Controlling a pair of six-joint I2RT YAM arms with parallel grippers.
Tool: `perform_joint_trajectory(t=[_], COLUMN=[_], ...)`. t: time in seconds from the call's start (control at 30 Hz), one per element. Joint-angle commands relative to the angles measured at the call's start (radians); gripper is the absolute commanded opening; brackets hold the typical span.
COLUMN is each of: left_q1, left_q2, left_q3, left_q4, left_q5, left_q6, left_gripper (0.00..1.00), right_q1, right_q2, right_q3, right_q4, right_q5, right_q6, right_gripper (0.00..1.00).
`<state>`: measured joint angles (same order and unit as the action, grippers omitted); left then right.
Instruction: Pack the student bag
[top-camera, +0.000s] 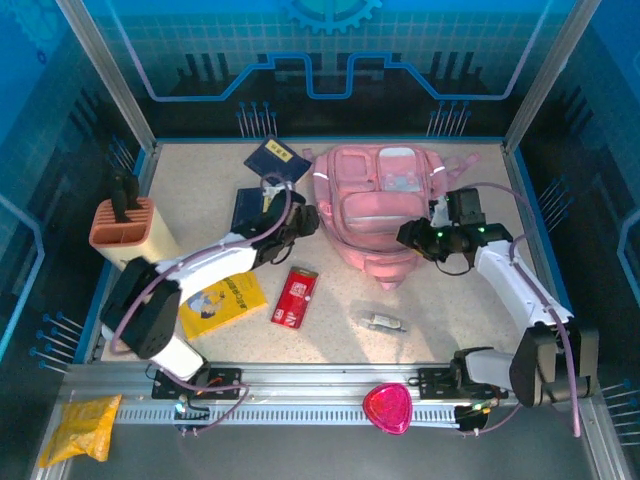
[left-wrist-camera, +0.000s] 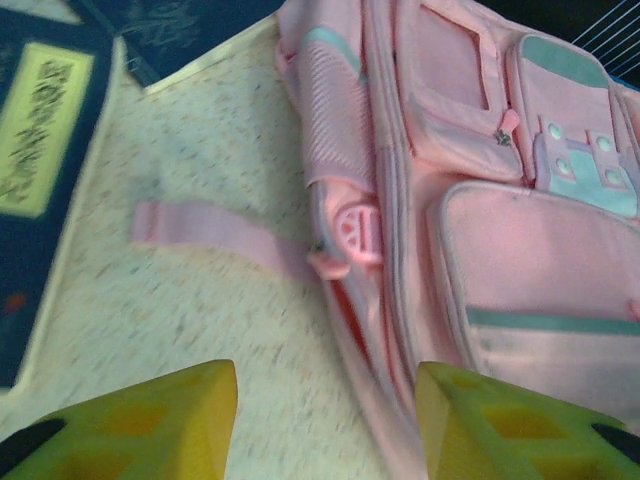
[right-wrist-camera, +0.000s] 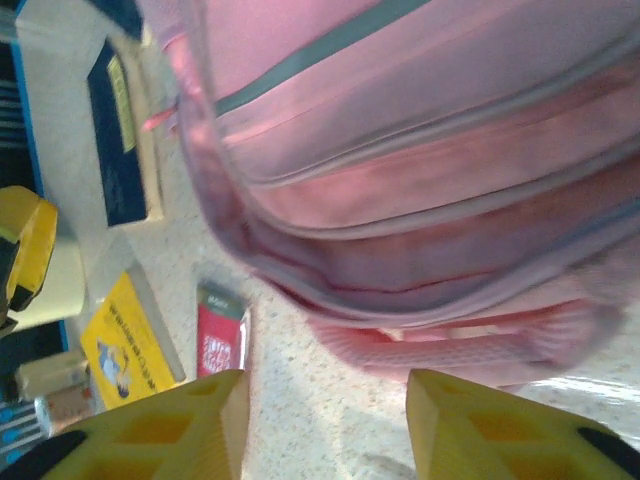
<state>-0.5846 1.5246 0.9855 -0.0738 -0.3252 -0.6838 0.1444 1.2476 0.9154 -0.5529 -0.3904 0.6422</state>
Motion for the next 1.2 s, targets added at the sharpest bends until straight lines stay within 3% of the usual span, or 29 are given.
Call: perform_joint_trajectory(t=[0.0, 0.2, 0.43, 0.57, 0.87, 1.17], left_q1=[0.001, 0.035, 0.174, 0.224, 0.243, 0.160], left_q2=[-0.102, -0.176, -0.094, -0.009, 0.129, 0.128], left_q3=[-0.044, -0.067, -0.069, -0.026, 0.007, -0.048], left_q4=[-0.296, -0.570, -0.596, -0.604, -0.545, -0.519], left_q5=[-0.019, -0.037, -0.013, -0.028, 0.052, 0.090], left_q6=[-0.077, -0.136, -0.111, -0.099, -0.125, -0.138], left_gripper=[0.53, 0.62, 0.84, 0.89, 0.94, 0.91], right_q1=[0.078, 0.260, 0.371, 0.416, 0.421, 0.419], right_q2=[0.028, 0.105, 0.152, 0.164, 0.195, 0.189], right_q3=[0.033, 0.078, 0.060, 0.057, 0.089, 0.074], right_q4=[0.005, 0.042, 0.132, 0.158, 0.195, 0.189], right_q5=[-0.013, -0.019, 0.007, 0.044, 0.022, 0.045], right_q6=[-0.076, -0.156, -0.194, -0.222, -0.211, -0.225], right_gripper=[0.52, 0.69, 0.91, 0.99, 1.00, 1.00])
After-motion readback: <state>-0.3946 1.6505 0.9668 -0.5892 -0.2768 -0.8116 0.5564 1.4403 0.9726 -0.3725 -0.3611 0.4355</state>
